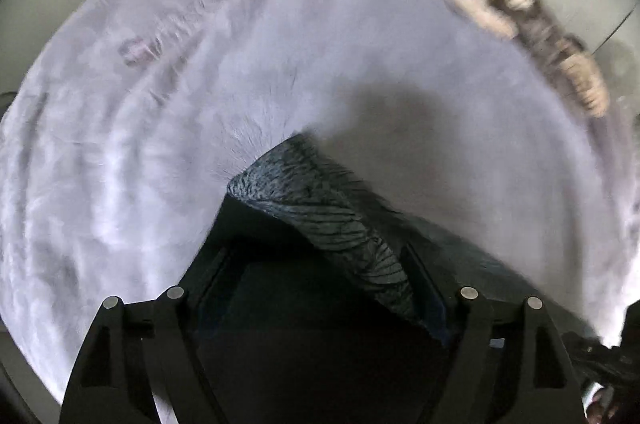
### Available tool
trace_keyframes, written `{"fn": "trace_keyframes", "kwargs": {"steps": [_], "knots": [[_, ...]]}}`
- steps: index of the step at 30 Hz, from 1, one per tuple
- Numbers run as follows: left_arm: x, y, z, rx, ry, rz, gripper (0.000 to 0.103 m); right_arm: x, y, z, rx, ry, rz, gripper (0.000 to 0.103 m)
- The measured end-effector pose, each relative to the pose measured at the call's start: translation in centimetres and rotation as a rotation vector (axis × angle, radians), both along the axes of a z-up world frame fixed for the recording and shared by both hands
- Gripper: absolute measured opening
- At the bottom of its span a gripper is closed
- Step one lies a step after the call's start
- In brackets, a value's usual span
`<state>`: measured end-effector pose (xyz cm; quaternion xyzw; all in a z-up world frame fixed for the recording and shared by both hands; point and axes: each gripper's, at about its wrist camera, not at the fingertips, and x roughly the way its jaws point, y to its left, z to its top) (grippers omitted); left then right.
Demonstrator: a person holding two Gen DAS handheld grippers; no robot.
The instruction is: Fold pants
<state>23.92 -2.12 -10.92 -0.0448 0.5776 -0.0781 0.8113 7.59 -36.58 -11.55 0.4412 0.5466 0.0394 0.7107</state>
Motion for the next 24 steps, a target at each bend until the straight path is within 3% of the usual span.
{"fn": "trace_keyframes", "kwargs": {"steps": [2,6,9,13,19,24], "knots": [[0.7,-0.4,-0.8,0.051,-0.023,0.021,0.096,0.8,-0.3,-2.1,0.005,0.024,-0.011,0.027],[1.5,0.6,1.6,0.072,-0.049,0.065,0.096,1.1,-1.0,-1.3,0.073,-0.035,-0.051,0.081],[0.7,1.2,4.5,0.083,-0.065,0.040,0.096,-0.1,-1.6,2.2,0.016,-0.099,-0.028,0.082],[-3.3,-2.3,7.1,0.047,-0.026,-0.167,0.096,-4.6,-3.4,5.7,-0.032,-0.119,-0.061,0.082],[-12.0,-14.0,5.5,-0.093,0.136,-0.463,0.096,-19.6,-9.2,7.5,-0.174,0.020,-0.283,0.082],[-20.5,-26.7,3.4,-0.198,0.273,-0.714,0.096,-33.4,-14.0,7.5,-0.184,0.162,-0.517,0.082]]}}
